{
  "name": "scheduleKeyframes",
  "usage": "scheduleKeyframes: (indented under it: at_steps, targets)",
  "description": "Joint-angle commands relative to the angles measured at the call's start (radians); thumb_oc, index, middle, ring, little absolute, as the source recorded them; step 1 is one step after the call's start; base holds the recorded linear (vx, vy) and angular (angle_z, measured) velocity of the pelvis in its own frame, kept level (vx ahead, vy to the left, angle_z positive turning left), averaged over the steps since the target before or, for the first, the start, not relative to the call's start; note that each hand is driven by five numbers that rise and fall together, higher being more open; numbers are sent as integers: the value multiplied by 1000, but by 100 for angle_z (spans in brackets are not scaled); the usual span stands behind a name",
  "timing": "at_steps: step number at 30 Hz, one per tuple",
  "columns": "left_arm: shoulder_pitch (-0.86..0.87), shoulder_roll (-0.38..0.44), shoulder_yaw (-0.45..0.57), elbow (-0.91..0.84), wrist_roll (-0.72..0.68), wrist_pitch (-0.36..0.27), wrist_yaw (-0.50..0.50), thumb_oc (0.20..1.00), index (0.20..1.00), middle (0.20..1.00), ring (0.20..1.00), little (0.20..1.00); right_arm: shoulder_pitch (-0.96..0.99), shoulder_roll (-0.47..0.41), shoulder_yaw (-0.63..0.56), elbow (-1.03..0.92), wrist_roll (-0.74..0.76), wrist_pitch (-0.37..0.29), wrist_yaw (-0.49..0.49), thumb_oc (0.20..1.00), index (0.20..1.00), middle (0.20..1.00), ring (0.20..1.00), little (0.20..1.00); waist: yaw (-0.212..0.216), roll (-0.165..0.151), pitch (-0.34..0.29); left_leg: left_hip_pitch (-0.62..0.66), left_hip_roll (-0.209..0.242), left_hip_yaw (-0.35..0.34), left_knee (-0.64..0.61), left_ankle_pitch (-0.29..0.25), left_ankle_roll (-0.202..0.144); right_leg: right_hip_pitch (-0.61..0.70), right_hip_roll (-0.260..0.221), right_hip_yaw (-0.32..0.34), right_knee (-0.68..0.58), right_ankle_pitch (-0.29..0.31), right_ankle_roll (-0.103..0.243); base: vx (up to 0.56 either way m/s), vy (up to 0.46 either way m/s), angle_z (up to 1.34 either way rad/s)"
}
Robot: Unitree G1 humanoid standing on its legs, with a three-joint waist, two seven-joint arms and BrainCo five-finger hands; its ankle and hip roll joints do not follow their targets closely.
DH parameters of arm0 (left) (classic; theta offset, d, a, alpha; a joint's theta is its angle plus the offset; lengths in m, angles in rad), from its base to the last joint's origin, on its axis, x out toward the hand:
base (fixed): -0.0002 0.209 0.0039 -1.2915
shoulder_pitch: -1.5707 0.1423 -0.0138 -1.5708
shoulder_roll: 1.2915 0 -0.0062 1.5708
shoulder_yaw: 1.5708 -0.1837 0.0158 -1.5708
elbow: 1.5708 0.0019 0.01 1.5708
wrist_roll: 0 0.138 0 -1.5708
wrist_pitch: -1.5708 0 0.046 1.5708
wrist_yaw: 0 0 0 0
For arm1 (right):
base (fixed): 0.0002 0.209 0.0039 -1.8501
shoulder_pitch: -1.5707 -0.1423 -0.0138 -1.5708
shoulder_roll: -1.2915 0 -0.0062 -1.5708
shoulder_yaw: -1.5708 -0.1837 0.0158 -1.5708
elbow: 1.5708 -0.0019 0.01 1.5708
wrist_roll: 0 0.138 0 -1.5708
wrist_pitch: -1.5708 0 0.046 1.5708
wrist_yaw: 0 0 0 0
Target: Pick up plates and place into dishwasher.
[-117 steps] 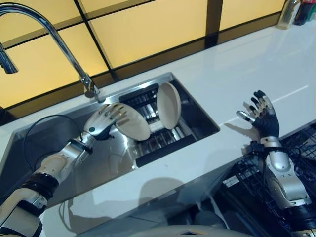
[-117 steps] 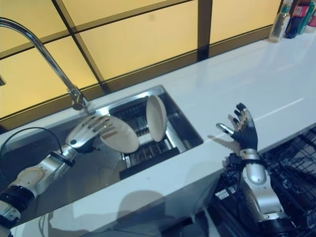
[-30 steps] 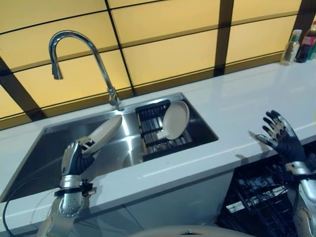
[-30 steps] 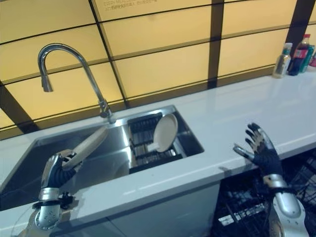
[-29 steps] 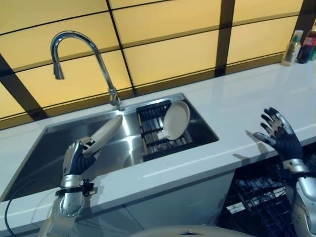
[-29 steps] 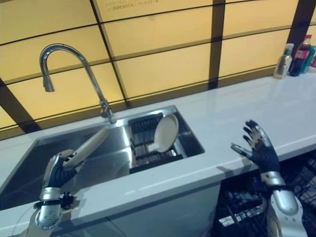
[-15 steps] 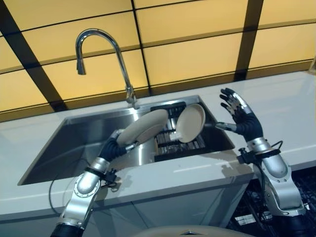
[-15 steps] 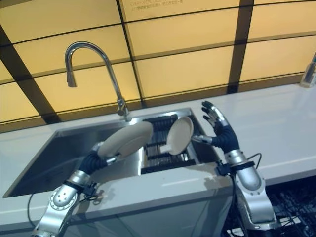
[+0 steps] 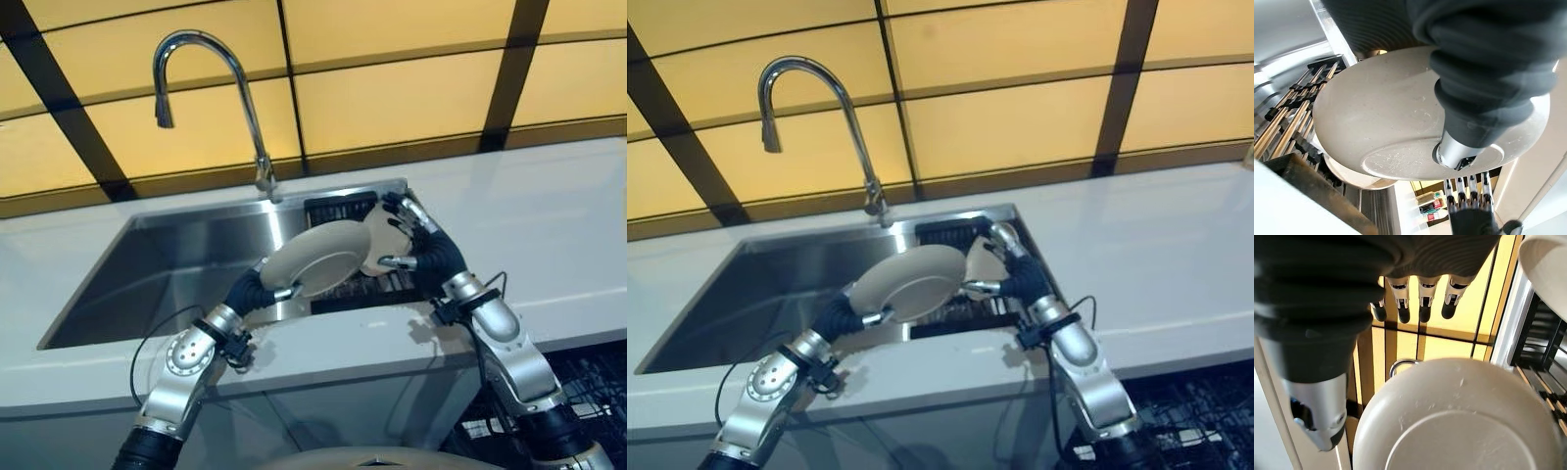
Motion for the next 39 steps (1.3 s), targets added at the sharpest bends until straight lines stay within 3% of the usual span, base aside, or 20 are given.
scheduleKeyframes:
  at_steps: [1,9,15,20,25,27,29,30,31,35,39]
  targets:
    - [-116,68,-20,-87,-60,-17,-6,200,200,200,200,200,-101,6,34,-1,14,-53,-26,1000,1000,1000,1000,1000,26,-59,-24,-90,-32,31,1,-2,22,24,-26,-2,4,-111,57,-38,-6,1]
    - [-139,78,-52,-92,-66,-1,-37,200,200,200,200,200,-143,13,93,7,63,-49,-35,1000,1000,1000,1000,1000,38,-64,-21,-94,-35,26,1,-4,23,19,-25,-8,4,-111,58,-4,-1,0]
    - [-158,89,-68,-79,-82,10,-48,200,200,200,200,200,-161,17,157,21,91,0,43,1000,1000,1000,1000,1000,47,-65,-23,-97,-37,17,1,-5,24,21,-28,-15,4,-114,59,-6,13,4]
    - [-157,88,-81,-86,-102,27,-72,200,200,200,200,200,-161,20,202,33,126,3,76,1000,1000,1000,1000,1000,57,-70,-24,-99,-38,11,1,-4,24,21,-30,-27,4,-113,60,-6,2,8]
    - [-172,84,-109,-76,-98,21,-105,200,200,200,200,200,-184,26,247,56,143,41,200,1000,1000,1000,1000,1000,61,-73,-24,-101,-39,10,1,-3,24,22,-31,-29,4,-113,60,-1,3,1]
    - [-182,92,-113,-69,-111,23,-106,200,200,200,200,200,-192,9,269,65,135,65,293,1000,1000,1000,1000,1000,62,-76,-24,-100,-39,10,1,-4,25,23,-32,-29,4,-113,61,-3,3,4]
    - [-181,101,-106,-69,-121,29,-110,200,200,200,200,200,-188,-22,288,53,101,83,400,724,724,724,724,724,63,-82,-25,-101,-39,9,1,-4,24,23,-32,-29,4,-113,62,-5,-9,3]
    - [-180,103,-104,-70,-123,32,-110,200,200,200,200,200,-188,-35,292,45,99,89,420,489,489,489,489,489,64,-84,-25,-101,-39,9,1,-4,25,24,-31,-29,4,-114,62,-13,-19,3]
    - [-178,112,-101,-72,-131,36,-110,200,200,200,200,200,-187,-63,301,30,111,90,430,200,200,200,200,200,65,-89,-26,-102,-38,8,1,-4,25,23,-30,-27,4,-113,62,0,0,0]
    - [-176,112,-108,-61,-138,35,-96,200,200,200,200,200,-203,-92,299,25,190,101,365,200,200,200,200,200,63,-99,-24,-100,-36,9,1,-3,24,21,-27,-24,4,-109,62,-7,-16,0]
    - [-156,93,-104,-61,-131,33,-95,200,200,200,200,200,-179,-72,267,31,202,92,378,200,200,200,200,200,58,-97,-24,-100,-35,16,1,-6,25,17,-24,-18,4,-109,64,0,0,0]
